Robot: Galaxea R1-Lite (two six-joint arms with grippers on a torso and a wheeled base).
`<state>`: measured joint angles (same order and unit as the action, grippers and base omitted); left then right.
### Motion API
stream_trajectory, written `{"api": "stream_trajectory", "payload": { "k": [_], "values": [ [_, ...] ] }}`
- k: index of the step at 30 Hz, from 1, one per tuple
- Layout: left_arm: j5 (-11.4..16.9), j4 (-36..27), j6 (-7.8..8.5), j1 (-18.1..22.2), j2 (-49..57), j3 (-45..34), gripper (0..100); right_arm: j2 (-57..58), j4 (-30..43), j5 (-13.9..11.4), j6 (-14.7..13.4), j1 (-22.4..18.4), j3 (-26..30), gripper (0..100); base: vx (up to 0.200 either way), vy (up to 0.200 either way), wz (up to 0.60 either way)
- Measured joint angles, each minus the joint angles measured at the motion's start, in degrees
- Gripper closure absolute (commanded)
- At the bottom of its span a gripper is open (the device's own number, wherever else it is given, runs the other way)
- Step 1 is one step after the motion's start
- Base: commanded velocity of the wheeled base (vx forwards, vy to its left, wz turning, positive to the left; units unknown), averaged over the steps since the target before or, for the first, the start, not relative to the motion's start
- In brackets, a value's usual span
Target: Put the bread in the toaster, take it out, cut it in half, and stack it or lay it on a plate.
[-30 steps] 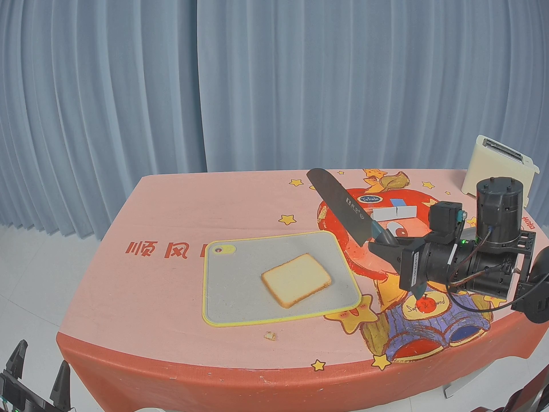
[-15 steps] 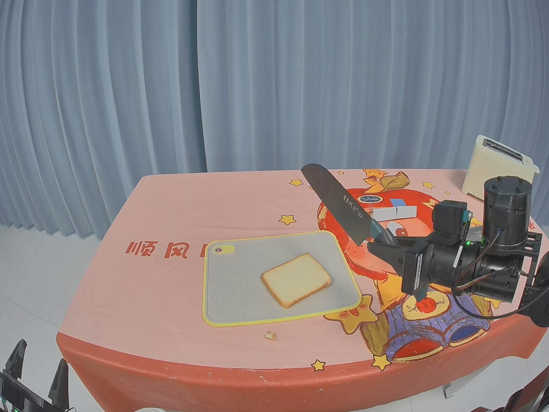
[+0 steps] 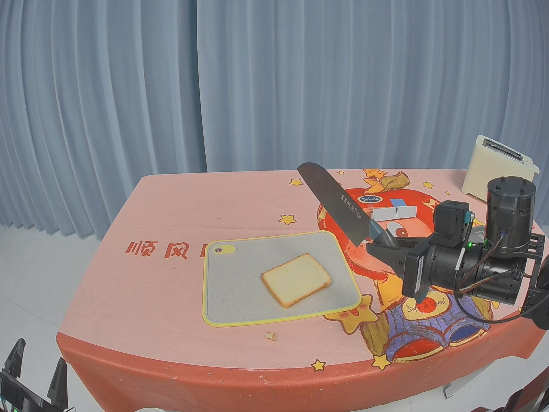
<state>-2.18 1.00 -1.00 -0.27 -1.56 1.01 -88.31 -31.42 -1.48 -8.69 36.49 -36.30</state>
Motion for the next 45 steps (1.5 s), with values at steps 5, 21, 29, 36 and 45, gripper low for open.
{"api": "stream_trajectory", "payload": {
  "k": [5, 21, 29, 36, 45],
  "values": [
    [0.13, 0.06, 0.78, 0.0, 0.0, 0.0, 0, 0.46, 0.0, 0.0, 0.02, 0.0, 0.09, 100, 0.0, 0.0, 0.0],
    [1.58, 10.57, 0.56, 0.02, 0.0, 0.0, 0, 1.32, 0.02, 0.0, 0.21, 1.02, 0.94, 100, 0.0, 0.0, 0.0],
    [8.25, 9.01, -0.48, -0.11, -1.24, 4.13, 0, 2.18, 0.05, 0.0, 0.18, 1.82, 1.37, 100, 0.0, 0.0, 0.0],
    [12.32, 10.08, -5.4, -0.57, -8.28, 10.2, 0, 2.43, 0.0, -0.05, 0.21, 2.04, 1.58, 100, 0.0, 0.0, 0.0],
    [14.56, 17.18, -9.4, -0.91, -19.22, 14.64, 0, 2.65, -0.04, -0.07, 0.21, 2.12, 1.69, 100, 0.0, 0.0, 0.0]
  ]
}}
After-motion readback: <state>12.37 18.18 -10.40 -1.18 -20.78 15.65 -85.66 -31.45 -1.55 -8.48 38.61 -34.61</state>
